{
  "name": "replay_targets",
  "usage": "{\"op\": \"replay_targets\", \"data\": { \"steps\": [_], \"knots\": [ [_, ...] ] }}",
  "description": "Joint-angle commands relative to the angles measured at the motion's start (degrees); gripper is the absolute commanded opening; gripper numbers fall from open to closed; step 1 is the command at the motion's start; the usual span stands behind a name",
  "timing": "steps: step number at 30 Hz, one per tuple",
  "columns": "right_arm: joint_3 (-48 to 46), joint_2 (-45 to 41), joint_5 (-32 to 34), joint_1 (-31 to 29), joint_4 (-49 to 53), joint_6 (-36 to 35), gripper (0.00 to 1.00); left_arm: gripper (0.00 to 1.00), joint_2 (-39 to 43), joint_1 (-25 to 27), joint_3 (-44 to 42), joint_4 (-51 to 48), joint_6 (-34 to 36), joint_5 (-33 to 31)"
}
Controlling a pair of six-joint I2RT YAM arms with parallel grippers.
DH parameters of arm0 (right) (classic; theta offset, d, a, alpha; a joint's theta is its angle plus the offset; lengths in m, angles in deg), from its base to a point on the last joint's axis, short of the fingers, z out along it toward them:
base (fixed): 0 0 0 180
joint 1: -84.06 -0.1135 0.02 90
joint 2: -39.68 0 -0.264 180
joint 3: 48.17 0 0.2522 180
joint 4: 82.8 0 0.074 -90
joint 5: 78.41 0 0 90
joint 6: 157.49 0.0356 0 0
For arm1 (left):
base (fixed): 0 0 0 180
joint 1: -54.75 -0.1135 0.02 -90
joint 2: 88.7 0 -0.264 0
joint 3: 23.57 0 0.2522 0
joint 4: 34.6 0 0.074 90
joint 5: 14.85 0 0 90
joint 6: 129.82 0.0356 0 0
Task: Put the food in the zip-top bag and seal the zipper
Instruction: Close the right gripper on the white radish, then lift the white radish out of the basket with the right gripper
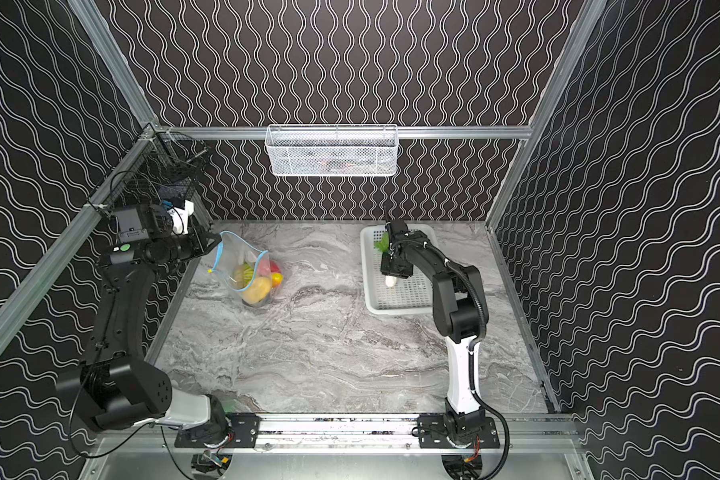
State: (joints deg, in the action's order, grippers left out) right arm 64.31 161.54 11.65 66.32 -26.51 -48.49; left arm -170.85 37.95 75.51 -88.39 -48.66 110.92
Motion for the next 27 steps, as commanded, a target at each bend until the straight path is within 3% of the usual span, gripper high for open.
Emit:
{"op": "replay_targets", "data": {
  "steps": [1,12,23,27],
  "knots": [
    [0.70,-1.81,0.39,-0.16,0.87,-0.28,0.07,0.00,0.18,0.10,0.42,0.63,0.52,-0.66],
    [2.06,-7.97,0.63,-0.14,3.17,0.40,0.00,0.00,2.21,0.14,-0.44,1.72,-0.29,1.40],
    [1.23,-14.82,-9.58,-0.45,1.43,-1.69,0.00,0.00,0.73,2.42,1.01,0.97,0.13,0.78],
    [-3.17,-19.08,-12.86,-0.72,-2.93,1.43,0.00,0.00,0.83,4.15,1.67,1.26,1.15,0.35]
  ]
}}
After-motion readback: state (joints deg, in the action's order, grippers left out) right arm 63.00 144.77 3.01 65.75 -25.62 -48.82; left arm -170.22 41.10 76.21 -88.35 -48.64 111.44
